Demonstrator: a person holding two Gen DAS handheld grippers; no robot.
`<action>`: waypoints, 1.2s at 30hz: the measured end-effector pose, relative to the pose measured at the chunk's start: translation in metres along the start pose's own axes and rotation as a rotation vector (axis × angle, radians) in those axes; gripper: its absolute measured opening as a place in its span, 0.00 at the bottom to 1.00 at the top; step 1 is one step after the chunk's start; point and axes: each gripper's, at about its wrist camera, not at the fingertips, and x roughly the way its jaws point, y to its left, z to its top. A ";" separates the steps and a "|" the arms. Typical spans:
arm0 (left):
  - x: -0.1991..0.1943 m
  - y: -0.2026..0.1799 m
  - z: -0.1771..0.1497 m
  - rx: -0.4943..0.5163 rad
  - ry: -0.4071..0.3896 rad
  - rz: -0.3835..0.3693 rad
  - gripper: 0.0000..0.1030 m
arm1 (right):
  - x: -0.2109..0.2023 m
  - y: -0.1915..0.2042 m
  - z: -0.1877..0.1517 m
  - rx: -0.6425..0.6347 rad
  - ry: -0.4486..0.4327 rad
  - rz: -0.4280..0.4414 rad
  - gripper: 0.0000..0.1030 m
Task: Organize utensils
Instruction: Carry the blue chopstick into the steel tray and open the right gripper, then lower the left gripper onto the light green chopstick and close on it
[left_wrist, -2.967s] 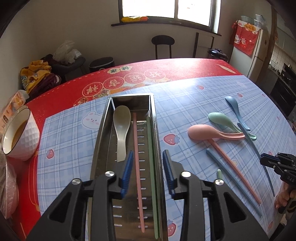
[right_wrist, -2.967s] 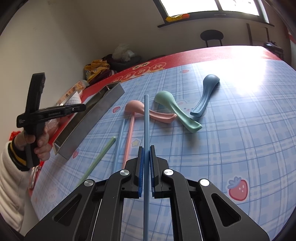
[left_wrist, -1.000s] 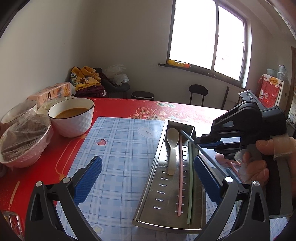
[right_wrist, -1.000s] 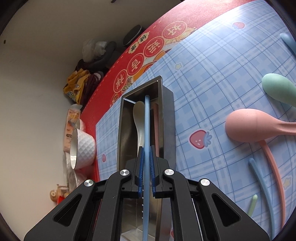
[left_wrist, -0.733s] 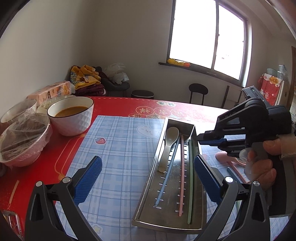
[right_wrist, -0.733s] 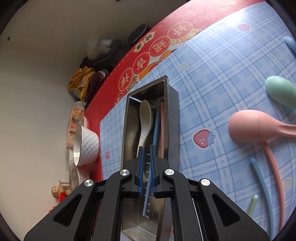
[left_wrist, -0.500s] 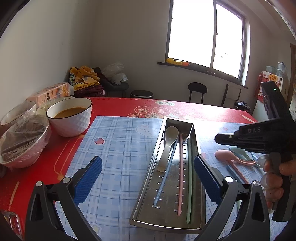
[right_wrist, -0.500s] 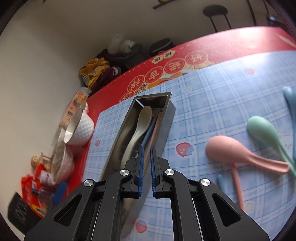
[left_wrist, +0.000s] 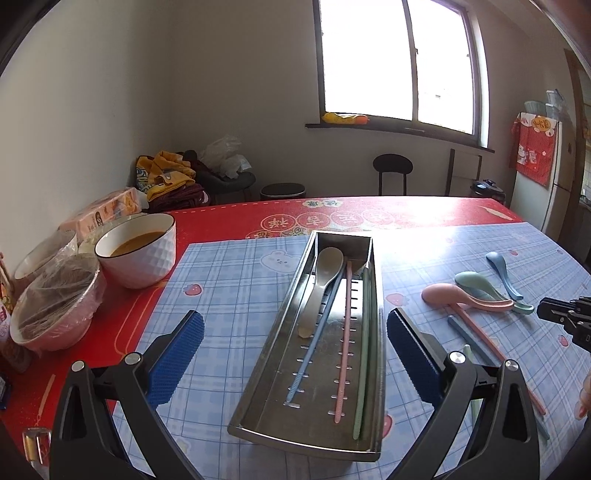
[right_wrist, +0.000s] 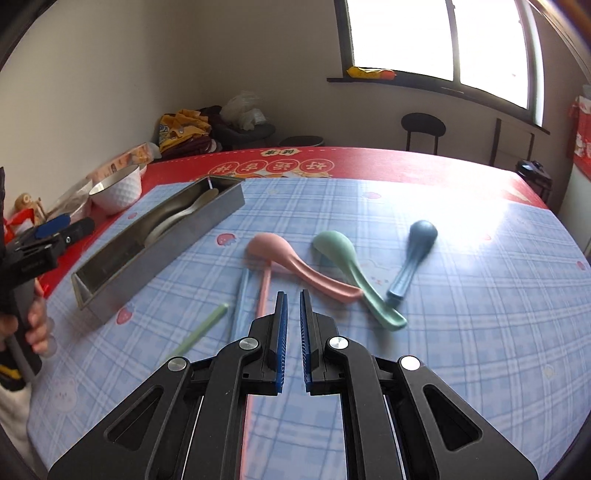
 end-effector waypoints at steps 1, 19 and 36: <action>-0.002 -0.006 0.000 0.011 0.006 0.001 0.94 | -0.002 -0.007 -0.003 0.013 0.000 0.001 0.07; -0.023 -0.098 -0.008 0.146 0.072 -0.077 0.94 | -0.006 -0.036 -0.023 0.075 -0.002 0.001 0.07; 0.010 -0.141 -0.054 0.309 0.331 -0.323 0.17 | -0.004 -0.040 -0.025 0.097 0.020 0.042 0.07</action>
